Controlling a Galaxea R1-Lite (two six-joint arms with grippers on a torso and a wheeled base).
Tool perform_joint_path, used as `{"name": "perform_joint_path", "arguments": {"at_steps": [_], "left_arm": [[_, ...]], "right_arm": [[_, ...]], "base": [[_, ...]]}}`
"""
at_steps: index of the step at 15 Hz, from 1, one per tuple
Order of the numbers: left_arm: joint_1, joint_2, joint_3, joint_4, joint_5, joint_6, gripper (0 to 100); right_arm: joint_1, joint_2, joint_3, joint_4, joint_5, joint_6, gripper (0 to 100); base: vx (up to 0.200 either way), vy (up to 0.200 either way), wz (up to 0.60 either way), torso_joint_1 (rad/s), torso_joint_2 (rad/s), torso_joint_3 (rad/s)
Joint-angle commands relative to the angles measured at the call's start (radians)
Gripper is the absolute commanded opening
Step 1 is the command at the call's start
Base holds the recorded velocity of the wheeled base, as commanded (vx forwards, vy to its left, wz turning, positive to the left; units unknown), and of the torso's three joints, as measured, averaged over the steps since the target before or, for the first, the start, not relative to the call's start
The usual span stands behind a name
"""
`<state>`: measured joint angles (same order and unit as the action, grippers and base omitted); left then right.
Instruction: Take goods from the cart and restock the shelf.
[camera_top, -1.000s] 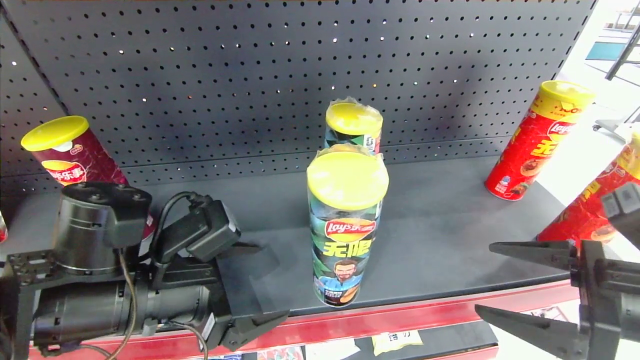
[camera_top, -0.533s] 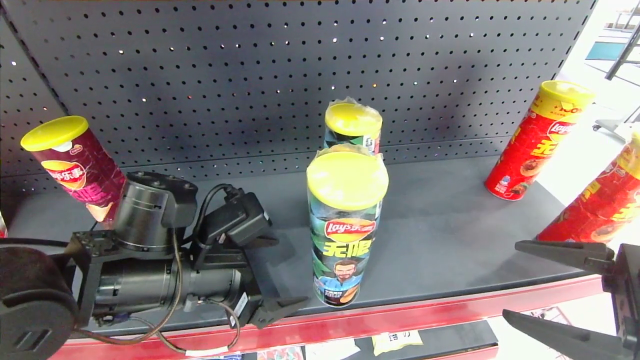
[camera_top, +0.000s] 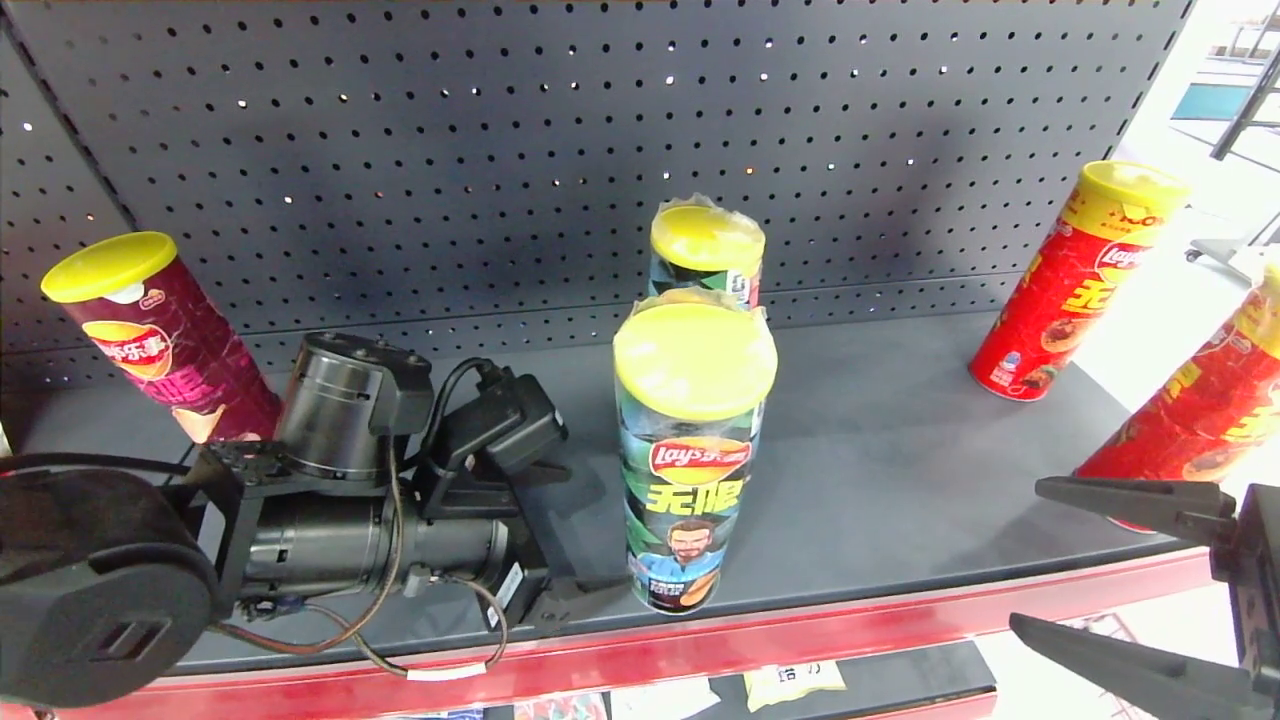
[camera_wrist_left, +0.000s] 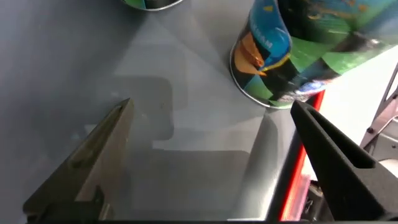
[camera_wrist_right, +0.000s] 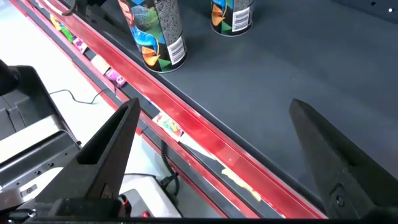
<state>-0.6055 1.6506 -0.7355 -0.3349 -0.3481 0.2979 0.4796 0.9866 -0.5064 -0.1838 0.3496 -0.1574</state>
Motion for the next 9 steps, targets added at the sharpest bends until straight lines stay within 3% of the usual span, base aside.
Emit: {"name": "perform_joint_path", "arguments": {"at_steps": [1,9], "left_arm": [[0.0,0.011,-0.013,-0.001,0.0,0.0,100],[-0.014,0.02,-0.025,-0.001,0.006,0.0,100]], "right_arm": [[0.001,0.003,0.0,0.0,-0.001,0.004,100],[0.001,0.003,0.0,0.0,-0.007,0.004,100]], "base": [[0.0,0.0,0.0,0.0,0.0,0.0],[0.0,0.0,0.0,0.0,0.0,0.0]]}}
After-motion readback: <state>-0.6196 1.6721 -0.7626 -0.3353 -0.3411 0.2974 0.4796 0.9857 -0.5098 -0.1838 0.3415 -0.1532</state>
